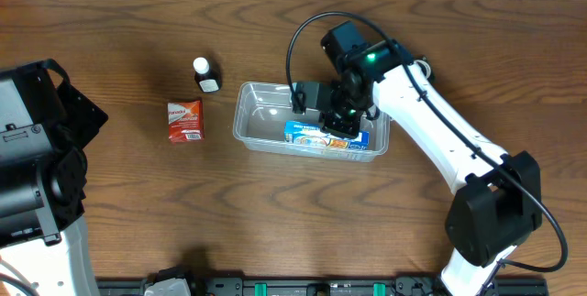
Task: Pack container
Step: 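Lower the box into the container and open the right gripper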
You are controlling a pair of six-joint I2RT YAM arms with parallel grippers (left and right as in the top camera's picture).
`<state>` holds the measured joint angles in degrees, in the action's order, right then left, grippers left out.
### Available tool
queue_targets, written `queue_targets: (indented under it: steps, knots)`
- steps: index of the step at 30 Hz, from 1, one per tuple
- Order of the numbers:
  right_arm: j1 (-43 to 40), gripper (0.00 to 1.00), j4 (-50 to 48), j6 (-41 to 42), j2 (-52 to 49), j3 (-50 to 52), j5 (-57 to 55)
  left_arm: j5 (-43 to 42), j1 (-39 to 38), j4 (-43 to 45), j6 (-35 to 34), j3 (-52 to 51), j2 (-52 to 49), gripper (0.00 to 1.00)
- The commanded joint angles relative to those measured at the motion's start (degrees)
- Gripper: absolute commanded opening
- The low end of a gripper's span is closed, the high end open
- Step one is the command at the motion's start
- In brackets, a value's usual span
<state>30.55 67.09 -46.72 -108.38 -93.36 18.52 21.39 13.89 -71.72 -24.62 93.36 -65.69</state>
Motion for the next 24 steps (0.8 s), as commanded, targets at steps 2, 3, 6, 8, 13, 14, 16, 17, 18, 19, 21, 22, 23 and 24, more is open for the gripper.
queue_targets:
  steps: [2,3,6,8,13,14,16,17,18,19,21,22,23,24]
  knots:
    - [1.4,0.01,0.2,3.3,-0.5,-0.1,1.0,0.7,0.3,-0.1,0.3,1.1,-0.2,0.98]
    - [1.5,0.01,0.2,3.7,-0.5,-0.1,1.0,0.7,0.3,-0.1,0.3,1.1,-0.2,0.98]
    - [1.7,0.01,0.2,6.3,-0.5,-0.1,1.0,0.7,0.3,-0.1,0.3,1.1,-0.2,0.98]
    - [1.8,0.01,0.4,8.9,-0.5,-0.1,1.1,0.7,0.3,-0.1,0.3,1.1,-0.2,0.98]
    - [1.8,0.01,1.9,11.0,-0.5,-0.1,3.7,0.7,0.3,-0.1,0.3,1.1,-0.2,0.98]
    - [1.8,0.01,2.2,11.0,-0.5,-0.1,4.2,0.7,0.3,-0.1,0.3,1.1,-0.2,0.98]
    - [1.9,0.01,2.5,11.1,-0.5,-0.1,4.5,0.7,0.3,-0.1,0.3,1.1,-0.2,0.98]
    - [2.1,0.01,2.6,11.1,-0.5,-0.1,4.5,0.7,0.3,-0.1,0.3,1.1,-0.2,0.98]
    - [2.3,0.01,2.8,11.1,-0.5,-0.1,4.5,0.7,0.3,-0.1,0.3,1.1,-0.2,0.98]
    - [2.6,0.01,2.9,11.1,-0.5,-0.1,4.5,0.7,0.3,-0.1,0.3,1.1,-0.2,0.98]
    - [3.3,0.01,3.1,11.1,-0.5,0.0,4.4,0.7,0.3,-0.1,0.3,1.1,-0.2,0.98]
    - [3.7,0.01,3.1,11.1,-0.5,0.1,4.4,0.7,0.3,-0.1,0.3,1.1,-0.2,0.98]
    - [4.0,0.01,3.0,11.1,-0.5,0.3,4.3,0.7,0.3,-0.1,0.3,1.1,-0.2,0.98]
    - [4.1,0.01,3.0,11.1,-0.5,0.5,4.3,0.7,0.3,-0.1,0.3,1.1,-0.2,0.98]
